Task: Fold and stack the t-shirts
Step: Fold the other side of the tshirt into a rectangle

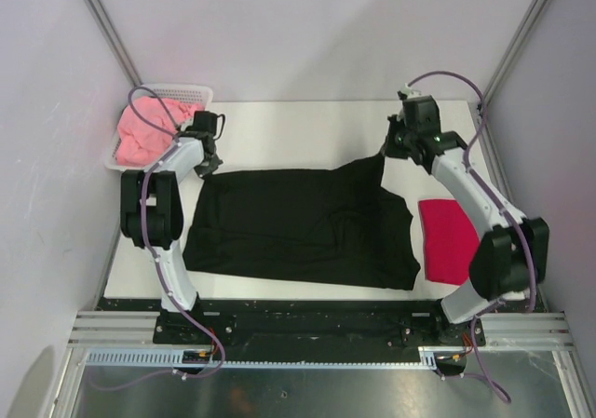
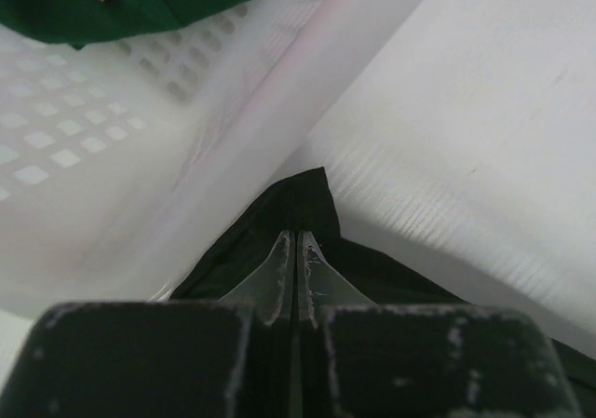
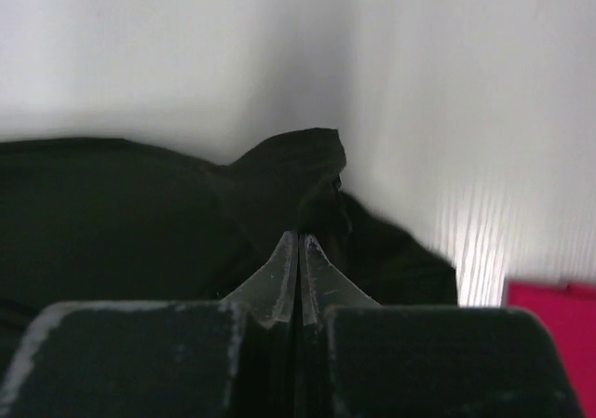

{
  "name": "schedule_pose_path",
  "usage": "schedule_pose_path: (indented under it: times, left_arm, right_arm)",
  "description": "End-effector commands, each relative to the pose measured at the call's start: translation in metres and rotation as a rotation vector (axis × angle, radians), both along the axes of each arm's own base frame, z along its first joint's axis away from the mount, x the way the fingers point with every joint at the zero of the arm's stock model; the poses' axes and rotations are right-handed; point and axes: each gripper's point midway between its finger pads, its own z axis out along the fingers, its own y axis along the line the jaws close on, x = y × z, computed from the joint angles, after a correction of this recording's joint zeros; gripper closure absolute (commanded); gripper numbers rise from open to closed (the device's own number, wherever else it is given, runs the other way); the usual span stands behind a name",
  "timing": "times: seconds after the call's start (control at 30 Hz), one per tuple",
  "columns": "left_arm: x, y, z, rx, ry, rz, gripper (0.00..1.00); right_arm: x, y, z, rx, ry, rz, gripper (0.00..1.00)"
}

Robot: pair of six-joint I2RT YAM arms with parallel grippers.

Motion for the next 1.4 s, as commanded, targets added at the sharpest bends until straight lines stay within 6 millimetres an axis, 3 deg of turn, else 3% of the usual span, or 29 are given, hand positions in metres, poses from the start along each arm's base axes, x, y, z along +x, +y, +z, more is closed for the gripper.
schedule_pose_path:
  times: [0.0,0.23,0.4,0.6,0.8,1.13,1.37]
  left_arm:
    - [-0.005,0.009,0.029,-0.005,-0.076,0.024,1.00]
    - [-0.021,0.013,0.034,-0.012,-0.106,0.036,1.00]
    - [-0.040,0.012,0.033,-0.024,-0.109,0.049,1.00]
    - [-0.067,0.012,0.017,-0.035,-0.072,0.078,1.00]
    - [-0.080,0.015,0.014,-0.028,-0.065,0.095,1.00]
    - [-0.083,0.023,0.032,-0.012,-0.107,0.097,1.00]
    - [-0.103,0.022,0.019,-0.033,-0.076,0.109,1.00]
  right_arm:
    - [-0.068,0.007,-0.006,0.078,0.097,0.012,1.00]
    - [-0.137,0.011,-0.023,0.094,0.164,0.042,1.00]
    - [-0.167,0.014,-0.035,0.130,0.203,0.039,1.00]
    - [-0.197,0.020,-0.047,0.150,0.242,0.047,1.00]
    - [-0.206,0.005,-0.042,0.121,0.219,-0.025,1.00]
    - [-0.203,-0.006,-0.021,0.117,0.180,-0.082,1.00]
    - [-0.215,-0.011,-0.024,0.106,0.209,-0.105,1.00]
